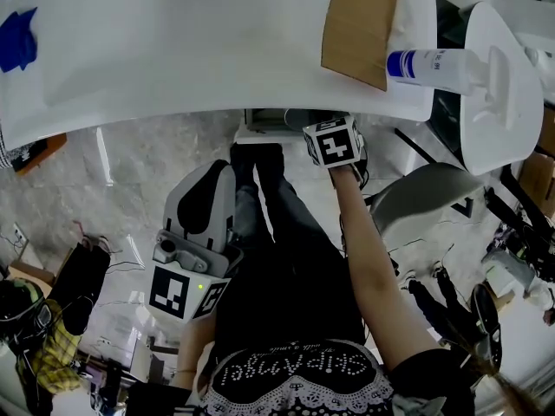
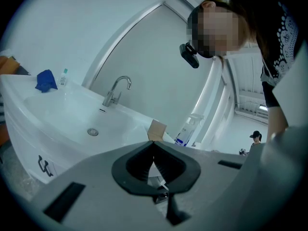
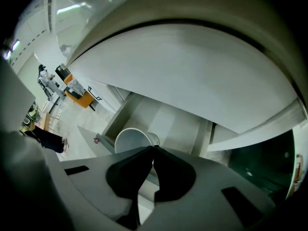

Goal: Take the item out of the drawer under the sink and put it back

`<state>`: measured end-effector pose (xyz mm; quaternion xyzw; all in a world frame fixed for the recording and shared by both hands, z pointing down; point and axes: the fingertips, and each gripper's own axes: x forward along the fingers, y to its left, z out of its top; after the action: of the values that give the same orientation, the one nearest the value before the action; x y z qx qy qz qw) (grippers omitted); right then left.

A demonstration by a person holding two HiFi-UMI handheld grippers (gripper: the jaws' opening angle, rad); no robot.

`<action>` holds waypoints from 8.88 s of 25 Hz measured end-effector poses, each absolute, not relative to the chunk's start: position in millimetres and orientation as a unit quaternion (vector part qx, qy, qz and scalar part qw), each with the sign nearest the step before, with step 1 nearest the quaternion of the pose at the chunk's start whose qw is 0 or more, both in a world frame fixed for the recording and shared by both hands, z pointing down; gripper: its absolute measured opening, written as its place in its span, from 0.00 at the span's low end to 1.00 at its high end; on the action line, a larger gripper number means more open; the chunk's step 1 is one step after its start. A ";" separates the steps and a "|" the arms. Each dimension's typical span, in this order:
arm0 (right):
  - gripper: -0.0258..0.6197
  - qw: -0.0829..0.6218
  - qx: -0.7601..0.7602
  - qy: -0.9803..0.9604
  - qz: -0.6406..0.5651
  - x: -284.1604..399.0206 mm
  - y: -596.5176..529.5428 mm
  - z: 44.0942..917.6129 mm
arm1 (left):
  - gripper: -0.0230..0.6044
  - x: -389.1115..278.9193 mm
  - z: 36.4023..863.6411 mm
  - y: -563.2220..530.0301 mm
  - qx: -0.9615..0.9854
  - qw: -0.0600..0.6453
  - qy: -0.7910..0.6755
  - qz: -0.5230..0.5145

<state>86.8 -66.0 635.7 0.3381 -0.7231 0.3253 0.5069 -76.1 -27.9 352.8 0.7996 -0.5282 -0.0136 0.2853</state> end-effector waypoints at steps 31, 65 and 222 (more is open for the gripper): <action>0.08 0.308 0.446 -0.756 0.366 81.5 -39.4 518.4 | 0.04 -98.1 290.4 -19.3 0.845 0.222 -0.486 -0.026; 0.08 0.074 0.504 -0.840 0.188 47.7 -86.1 339.5 | 0.04 -109.1 221.9 -19.4 0.888 0.153 -0.431 -0.049; 0.08 0.220 0.482 -0.793 0.302 115.2 -30.0 440.8 | 0.04 -44.9 265.6 -9.9 0.861 0.208 -0.464 -0.011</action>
<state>115.2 -30.0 440.8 0.4820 -0.7928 0.3015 0.2195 -44.9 -9.9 265.6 0.8609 -0.4641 -0.0109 0.2083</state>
